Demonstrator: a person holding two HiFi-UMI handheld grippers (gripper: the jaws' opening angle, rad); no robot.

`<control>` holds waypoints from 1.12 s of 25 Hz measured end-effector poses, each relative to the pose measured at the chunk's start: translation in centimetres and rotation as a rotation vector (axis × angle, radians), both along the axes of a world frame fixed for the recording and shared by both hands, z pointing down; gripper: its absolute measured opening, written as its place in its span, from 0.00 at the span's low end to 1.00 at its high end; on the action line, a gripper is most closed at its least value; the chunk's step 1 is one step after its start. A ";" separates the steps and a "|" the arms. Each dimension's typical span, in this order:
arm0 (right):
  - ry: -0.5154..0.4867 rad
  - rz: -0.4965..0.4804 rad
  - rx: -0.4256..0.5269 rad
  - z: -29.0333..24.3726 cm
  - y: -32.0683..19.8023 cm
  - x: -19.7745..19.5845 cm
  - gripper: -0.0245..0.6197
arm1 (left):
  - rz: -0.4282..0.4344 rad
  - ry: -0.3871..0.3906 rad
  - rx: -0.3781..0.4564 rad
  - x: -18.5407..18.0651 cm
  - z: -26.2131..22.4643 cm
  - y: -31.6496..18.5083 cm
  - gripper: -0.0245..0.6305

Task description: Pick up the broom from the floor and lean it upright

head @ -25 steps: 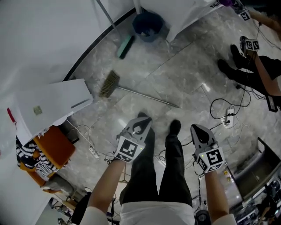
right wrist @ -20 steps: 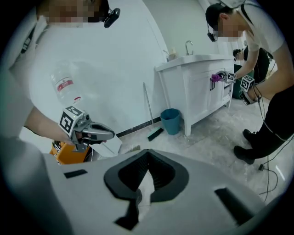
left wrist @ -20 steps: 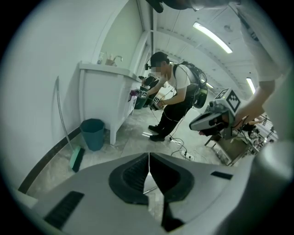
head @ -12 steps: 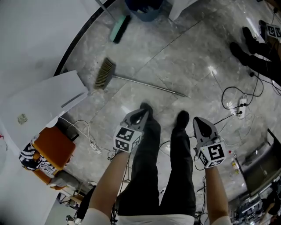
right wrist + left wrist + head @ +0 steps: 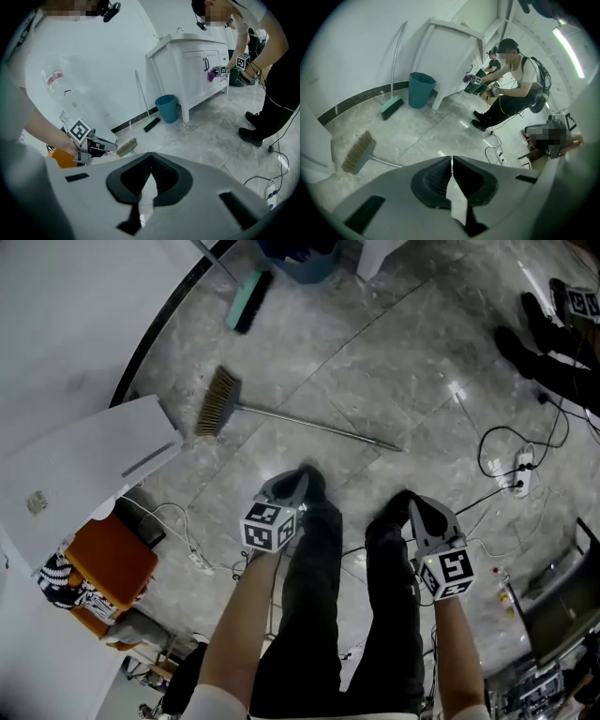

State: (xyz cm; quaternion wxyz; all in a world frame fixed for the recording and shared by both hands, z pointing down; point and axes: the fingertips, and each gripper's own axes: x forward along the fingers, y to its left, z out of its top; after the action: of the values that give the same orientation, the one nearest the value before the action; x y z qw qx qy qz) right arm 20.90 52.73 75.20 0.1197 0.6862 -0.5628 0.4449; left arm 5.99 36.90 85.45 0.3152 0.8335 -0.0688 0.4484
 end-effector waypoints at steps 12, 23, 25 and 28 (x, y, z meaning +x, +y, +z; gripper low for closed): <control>-0.002 -0.107 0.008 8.5 3.1 3.3 0.04 | 0.145 0.036 0.055 1.9 8.0 3.3 0.06; -0.104 -0.225 0.107 17.8 1.2 5.3 0.04 | 0.239 0.103 0.119 4.1 16.0 2.7 0.06; -0.121 -0.255 0.120 19.9 0.7 5.3 0.04 | 0.221 0.115 0.123 4.4 17.4 2.1 0.06; -0.120 -0.331 0.110 23.1 0.3 4.9 0.04 | 0.166 0.137 0.121 4.7 19.2 1.0 0.06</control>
State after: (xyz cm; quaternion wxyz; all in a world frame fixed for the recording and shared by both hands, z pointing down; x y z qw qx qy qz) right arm 25.76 53.00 98.27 0.1197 0.5620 -0.6976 0.4280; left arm 10.67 37.94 104.63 0.2300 0.8826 -0.0047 0.4101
